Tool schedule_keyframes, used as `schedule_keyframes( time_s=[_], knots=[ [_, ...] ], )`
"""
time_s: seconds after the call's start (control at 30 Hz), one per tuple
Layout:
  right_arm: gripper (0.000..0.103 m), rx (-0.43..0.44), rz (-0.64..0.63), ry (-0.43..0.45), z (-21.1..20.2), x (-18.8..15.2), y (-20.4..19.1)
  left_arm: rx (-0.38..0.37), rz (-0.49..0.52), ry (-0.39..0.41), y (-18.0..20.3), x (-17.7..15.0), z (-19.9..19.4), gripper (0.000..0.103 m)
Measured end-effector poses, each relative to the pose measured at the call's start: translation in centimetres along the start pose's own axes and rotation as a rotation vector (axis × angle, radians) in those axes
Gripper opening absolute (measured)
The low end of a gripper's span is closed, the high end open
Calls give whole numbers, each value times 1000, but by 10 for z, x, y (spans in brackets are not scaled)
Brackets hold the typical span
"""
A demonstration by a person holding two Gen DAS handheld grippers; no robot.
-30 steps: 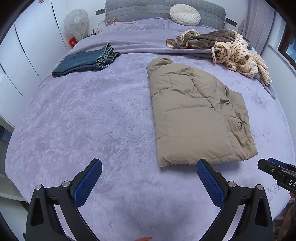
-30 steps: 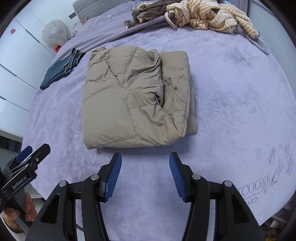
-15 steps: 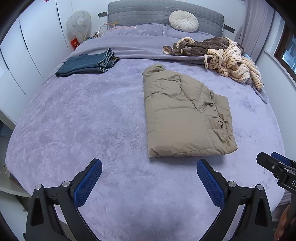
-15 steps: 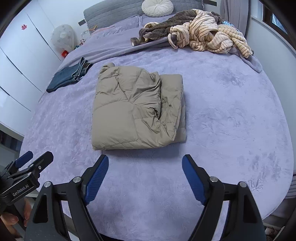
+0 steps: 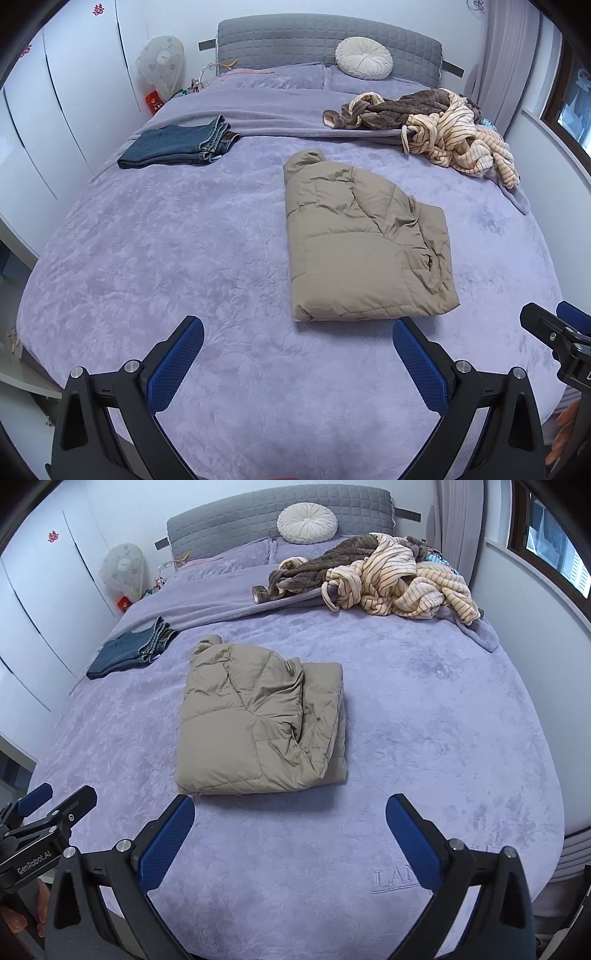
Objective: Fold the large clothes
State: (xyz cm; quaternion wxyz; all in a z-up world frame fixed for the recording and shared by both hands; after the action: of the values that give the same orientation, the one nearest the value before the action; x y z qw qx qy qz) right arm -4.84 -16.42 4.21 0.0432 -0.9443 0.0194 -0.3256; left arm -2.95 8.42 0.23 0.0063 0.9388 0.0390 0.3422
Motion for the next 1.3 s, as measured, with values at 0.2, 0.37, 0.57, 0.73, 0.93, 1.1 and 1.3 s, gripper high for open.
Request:
schedule_keyframes(
  time_s=[0.2,0.37,0.57,0.73,0.93,1.1,1.3],
  knots=[
    [103,-2,-7,12,-6,1,-2,7,-4,13,-1,-1,-8,102],
    [103,-4,-13,6,-9,-2,-2,15,-10,15,-1,-4,-11,102],
    [103,-5,-13,7,-11,-4,-2,17,-9,16,-2,-5,-12,102],
    [103,-6,-13,7,-11,-4,-2,17,-9,19,-2,-6,-13,102],
    [103,-5,-12,7,-11,-5,-2,19,-10,18,-1,-6,-13,102],
    [103,-6,-13,6,-11,-5,-2,19,-9,19,-1,-6,-13,102],
    [103,-5,-12,6,-11,-5,-2,20,-9,18,-1,-7,-13,102]
  ],
)
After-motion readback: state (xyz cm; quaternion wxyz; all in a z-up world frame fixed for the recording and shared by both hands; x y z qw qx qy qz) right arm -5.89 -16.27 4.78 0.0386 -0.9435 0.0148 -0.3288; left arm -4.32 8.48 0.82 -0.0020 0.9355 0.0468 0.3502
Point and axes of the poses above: each gripper's, at about its wrist camera, not at the fingertips, and z roughly the way its jaws point, y to its right, x to its top, the point moved 4 cm from there along z, roughly the way its jaws point, and after that the axes turned 6 degrees about y, right-handed, at the moved point
